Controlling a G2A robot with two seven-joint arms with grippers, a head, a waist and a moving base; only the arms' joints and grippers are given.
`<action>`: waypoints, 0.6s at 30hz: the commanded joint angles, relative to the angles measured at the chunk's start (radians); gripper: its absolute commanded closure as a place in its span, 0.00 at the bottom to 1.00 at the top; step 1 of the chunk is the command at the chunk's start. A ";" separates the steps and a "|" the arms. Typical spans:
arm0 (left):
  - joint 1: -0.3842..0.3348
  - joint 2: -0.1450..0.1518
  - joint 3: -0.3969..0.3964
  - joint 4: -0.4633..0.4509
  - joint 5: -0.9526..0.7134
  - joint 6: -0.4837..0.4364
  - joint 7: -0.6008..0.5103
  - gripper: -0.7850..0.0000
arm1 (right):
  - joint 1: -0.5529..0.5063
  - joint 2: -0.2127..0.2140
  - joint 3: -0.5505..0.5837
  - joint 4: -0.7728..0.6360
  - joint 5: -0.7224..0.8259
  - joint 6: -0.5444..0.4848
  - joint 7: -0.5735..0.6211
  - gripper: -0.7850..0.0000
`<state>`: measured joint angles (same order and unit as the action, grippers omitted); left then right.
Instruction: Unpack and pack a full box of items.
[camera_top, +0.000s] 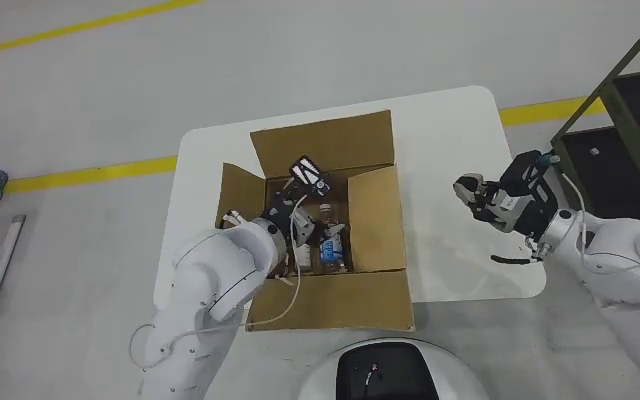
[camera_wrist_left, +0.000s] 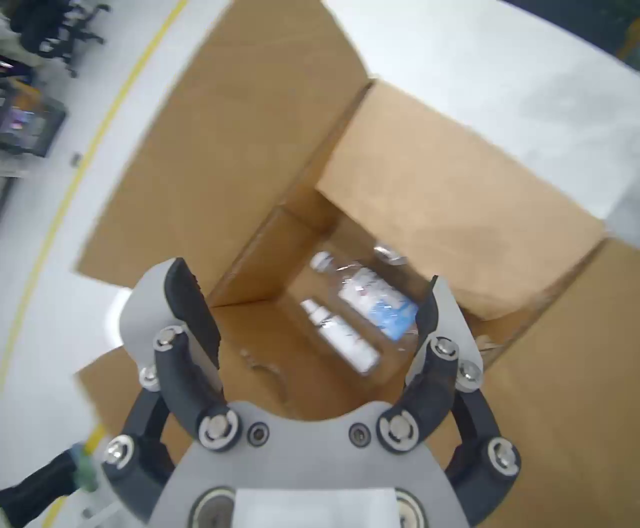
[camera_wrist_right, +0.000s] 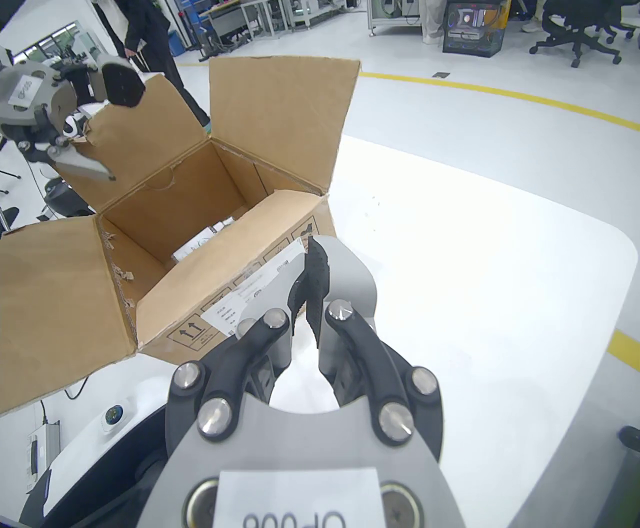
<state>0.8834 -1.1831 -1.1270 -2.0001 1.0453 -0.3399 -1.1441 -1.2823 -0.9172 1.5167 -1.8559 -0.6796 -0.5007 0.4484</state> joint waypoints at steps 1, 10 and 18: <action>0.000 -0.004 0.026 0.030 -0.077 0.007 0.001 0.00 | -0.020 0.001 0.010 -0.012 -0.001 0.001 0.002 1.00; -0.011 -0.003 0.047 0.037 -0.034 -0.045 0.018 0.00 | -0.060 0.001 -0.012 -0.013 0.026 -0.055 0.032 1.00; 0.038 -0.012 0.033 0.095 -0.188 0.088 0.111 0.00 | -0.049 -0.010 -0.087 0.061 0.024 -0.064 -0.005 1.00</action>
<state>0.9156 -1.1922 -1.0892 -1.9192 0.9198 -0.3066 -1.0554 -1.3353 -0.9259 1.4365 -1.8007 -0.6521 -0.5644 0.4467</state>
